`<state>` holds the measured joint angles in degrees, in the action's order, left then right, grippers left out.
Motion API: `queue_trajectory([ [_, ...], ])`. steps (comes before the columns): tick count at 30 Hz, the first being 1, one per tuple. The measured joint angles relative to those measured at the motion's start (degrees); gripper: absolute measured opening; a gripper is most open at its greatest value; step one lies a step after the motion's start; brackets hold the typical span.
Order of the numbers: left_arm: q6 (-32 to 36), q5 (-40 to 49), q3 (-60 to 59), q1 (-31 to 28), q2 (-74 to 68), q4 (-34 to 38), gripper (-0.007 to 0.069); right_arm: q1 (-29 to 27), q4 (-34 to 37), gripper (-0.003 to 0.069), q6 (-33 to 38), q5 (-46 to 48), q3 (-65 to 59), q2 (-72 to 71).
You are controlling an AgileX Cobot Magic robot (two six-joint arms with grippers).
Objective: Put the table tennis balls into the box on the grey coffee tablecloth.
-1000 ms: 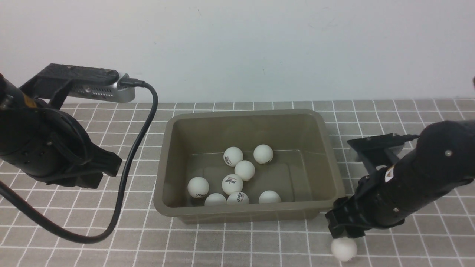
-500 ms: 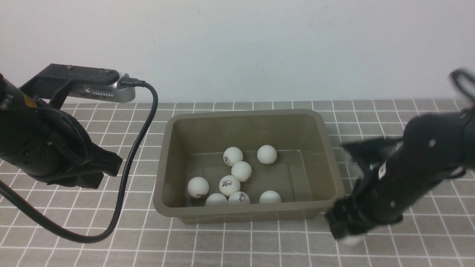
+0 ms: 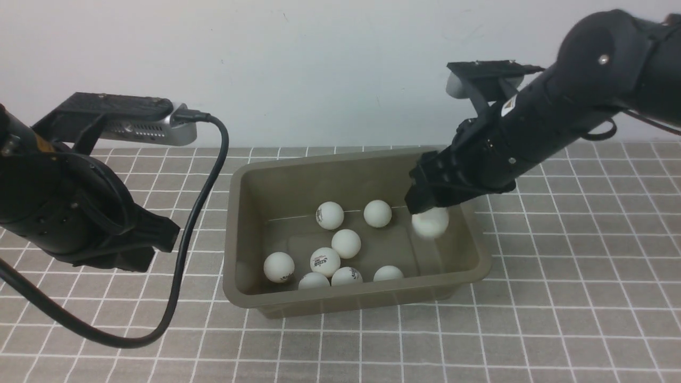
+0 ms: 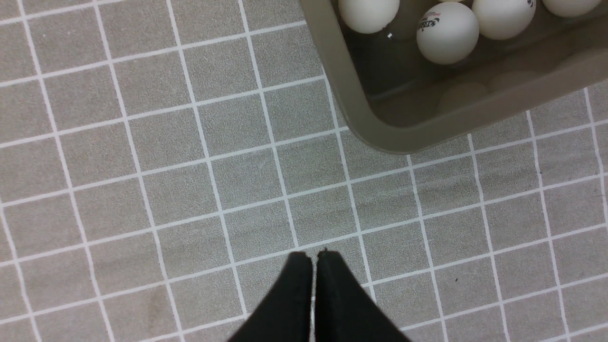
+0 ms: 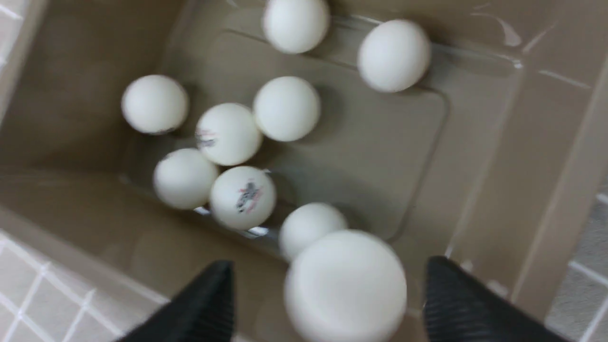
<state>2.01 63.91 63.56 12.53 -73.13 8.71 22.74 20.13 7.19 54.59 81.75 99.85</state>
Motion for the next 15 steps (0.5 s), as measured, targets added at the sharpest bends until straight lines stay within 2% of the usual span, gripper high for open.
queue_trajectory([
  [3, 0.29, 0.00, 0.00, 0.00, 0.00, 0.00, -0.0005, 0.00, -1.72, 0.0596, -0.56, 2.08, 1.30, -0.26],
  [4, 0.56, 0.00, 0.00, 0.00, 0.00, 0.04, -0.0005, 0.00, -2.95, 0.0596, -0.64, 3.25, 1.49, -1.29],
  [6, 1.32, 0.00, 0.00, 0.00, 0.00, 0.04, -0.0005, 0.00, -5.44, 0.0537, -0.76, 5.31, 1.49, -4.21],
  [7, 1.37, 0.00, 0.00, 0.00, 0.00, 0.04, -0.0005, 0.00, -5.44, 0.0537, -0.76, 5.31, 1.49, -4.21],
  [10, 1.74, 0.00, 0.00, 0.00, 0.00, -0.02, -0.0005, 0.00, -10.82, 0.0241, -2.57, 8.06, 1.49, -13.46],
  [11, 1.79, -0.06, 0.00, 0.00, 0.00, -0.02, -0.0005, 0.00, -12.31, 0.0167, -3.25, 8.22, 1.27, -16.71],
  [13, 1.94, -0.20, 0.00, 0.00, 0.00, -0.02, -0.0005, 0.00, -14.56, 0.0057, -4.71, 7.77, 0.02, -22.45],
  [15, 1.99, -0.71, 0.00, 0.00, 0.00, -0.02, -0.0005, 0.00, -16.90, 0.0015, -6.28, 5.54, -3.07, -29.57],
])
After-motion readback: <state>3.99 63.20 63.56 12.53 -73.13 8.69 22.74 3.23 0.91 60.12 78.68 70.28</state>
